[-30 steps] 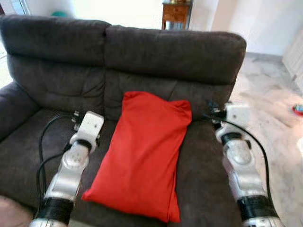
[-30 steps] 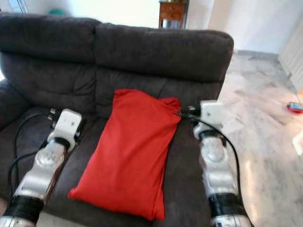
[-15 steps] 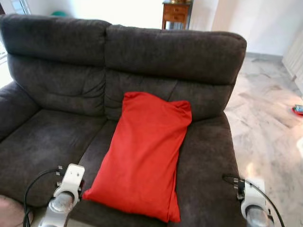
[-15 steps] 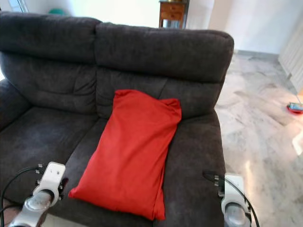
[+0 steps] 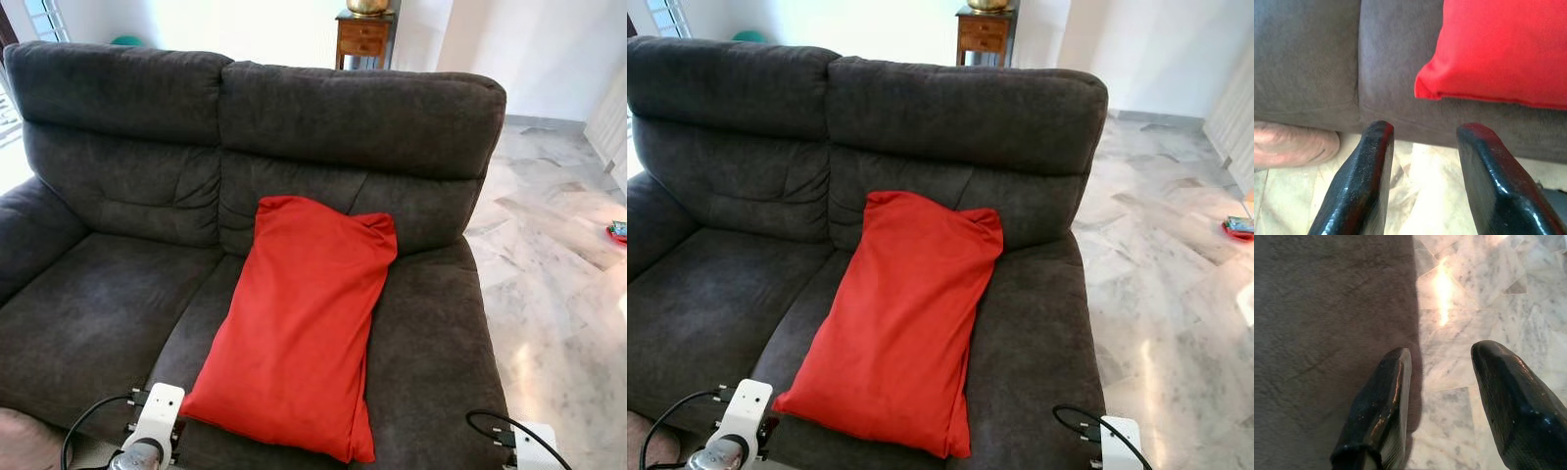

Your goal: Move the pillow to the sofa from floor

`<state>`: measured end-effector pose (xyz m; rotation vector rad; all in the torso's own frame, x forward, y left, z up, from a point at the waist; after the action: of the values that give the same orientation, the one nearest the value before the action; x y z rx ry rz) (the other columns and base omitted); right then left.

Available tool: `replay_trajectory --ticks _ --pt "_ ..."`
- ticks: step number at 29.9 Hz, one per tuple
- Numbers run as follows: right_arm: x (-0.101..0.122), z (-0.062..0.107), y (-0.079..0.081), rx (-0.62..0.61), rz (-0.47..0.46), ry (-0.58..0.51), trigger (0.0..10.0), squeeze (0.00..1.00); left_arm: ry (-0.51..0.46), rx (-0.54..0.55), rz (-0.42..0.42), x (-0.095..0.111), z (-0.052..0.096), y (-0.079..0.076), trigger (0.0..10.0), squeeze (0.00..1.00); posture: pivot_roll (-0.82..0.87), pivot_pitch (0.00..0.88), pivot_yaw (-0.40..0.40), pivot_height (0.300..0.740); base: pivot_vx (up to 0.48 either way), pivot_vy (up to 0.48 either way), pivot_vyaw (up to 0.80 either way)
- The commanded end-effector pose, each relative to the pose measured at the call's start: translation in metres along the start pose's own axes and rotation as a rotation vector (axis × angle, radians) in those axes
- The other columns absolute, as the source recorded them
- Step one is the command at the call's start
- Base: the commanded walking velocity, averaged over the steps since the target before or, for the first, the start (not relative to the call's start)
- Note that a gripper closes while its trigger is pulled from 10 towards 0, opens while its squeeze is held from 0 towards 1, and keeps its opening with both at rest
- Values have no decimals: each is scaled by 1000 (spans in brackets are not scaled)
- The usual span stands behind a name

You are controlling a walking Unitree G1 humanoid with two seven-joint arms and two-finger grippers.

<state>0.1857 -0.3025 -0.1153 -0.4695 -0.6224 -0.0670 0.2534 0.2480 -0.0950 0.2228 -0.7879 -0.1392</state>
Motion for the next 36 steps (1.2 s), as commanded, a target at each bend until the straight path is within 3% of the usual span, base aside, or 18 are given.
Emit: replay_trajectory --ticks 1,7,11,21,36 --pt "-8 2 6 21 -15 26 10000 0 13 -13 -5 -2 0 -3 10000 0 51 0 3 740 0 0 0" --pt "-17 7 33 119 -51 55 10000 0 39 -20 2 -14 2 -8 10000 0 57 0 -1 740 0 0 0" --pt "-19 8 35 119 -107 69 10000 0 69 -24 -1 -21 3 -11 10000 0 56 0 0 740 0 0 0" --pt "-14 9 45 150 -101 61 10000 0 107 -54 -2 -29 4 -18 10000 0 56 0 11 740 0 0 0" --pt "-12 9 50 169 -95 59 10000 0 177 -48 4 -53 12 -15 10000 0 58 0 11 740 0 0 0"
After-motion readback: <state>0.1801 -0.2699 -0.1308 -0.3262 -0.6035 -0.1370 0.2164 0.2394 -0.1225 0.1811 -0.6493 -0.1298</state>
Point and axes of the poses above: a point about 5 cm out from each wrist's last joint towards the gripper, its own z axis pointing back from the gripper into the wrist, its own x axis along the axis of the wrist's last joint, y = z × x, the point moved 6 cm from there along -z, pointing out of the wrist towards the gripper, and after that the axes turned 5 degrees about z, right-handed, at the moved point
